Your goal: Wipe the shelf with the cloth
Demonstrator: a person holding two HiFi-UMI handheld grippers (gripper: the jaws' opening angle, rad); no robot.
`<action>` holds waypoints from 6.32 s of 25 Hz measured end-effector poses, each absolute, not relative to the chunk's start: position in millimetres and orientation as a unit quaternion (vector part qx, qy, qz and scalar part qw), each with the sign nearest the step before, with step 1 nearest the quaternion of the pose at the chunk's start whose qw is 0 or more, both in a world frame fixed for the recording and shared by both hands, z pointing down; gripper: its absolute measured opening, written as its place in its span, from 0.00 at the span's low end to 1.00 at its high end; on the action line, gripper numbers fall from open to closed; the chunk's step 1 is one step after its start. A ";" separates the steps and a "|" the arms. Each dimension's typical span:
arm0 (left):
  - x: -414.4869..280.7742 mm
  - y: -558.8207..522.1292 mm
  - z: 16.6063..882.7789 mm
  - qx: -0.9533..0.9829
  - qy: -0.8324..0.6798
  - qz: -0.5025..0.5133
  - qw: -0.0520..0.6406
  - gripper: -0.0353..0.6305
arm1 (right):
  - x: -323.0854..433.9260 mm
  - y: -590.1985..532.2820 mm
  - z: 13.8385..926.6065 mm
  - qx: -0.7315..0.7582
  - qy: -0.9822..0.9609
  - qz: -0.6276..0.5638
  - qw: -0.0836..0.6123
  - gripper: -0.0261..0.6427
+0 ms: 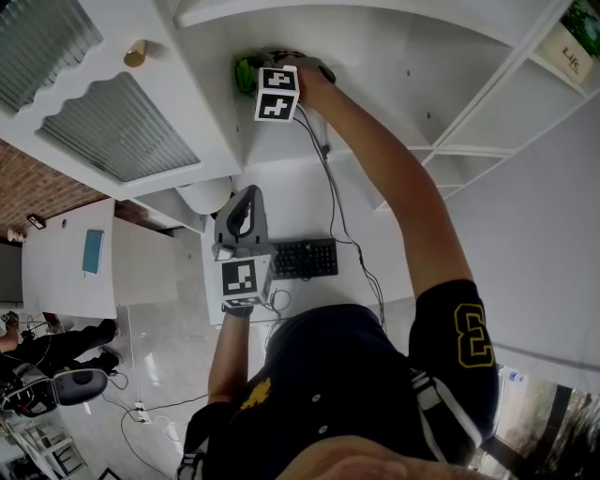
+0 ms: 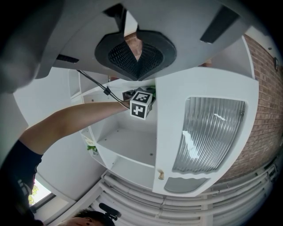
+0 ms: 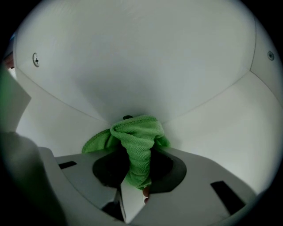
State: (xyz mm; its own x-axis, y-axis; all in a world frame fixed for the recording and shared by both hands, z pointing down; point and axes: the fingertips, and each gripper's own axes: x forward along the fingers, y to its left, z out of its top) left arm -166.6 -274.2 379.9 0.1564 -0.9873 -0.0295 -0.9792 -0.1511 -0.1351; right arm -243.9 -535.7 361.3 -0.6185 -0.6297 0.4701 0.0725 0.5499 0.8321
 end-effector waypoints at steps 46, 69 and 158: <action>-124.1 -278.9 379.3 -0.789 0.610 -0.027 0.065 0.08 | -115.6 -575.9 362.4 0.251 -0.768 -0.371 0.458 0.19; -94.9 -298.7 383.7 -0.833 0.551 -0.009 0.059 0.08 | -15.2 -613.1 360.3 0.405 -0.733 -0.249 0.487 0.19; -112.9 -261.4 416.0 -0.803 0.594 -0.040 0.024 0.08 | -149.6 -488.2 358.4 0.205 -0.864 -0.225 0.402 0.19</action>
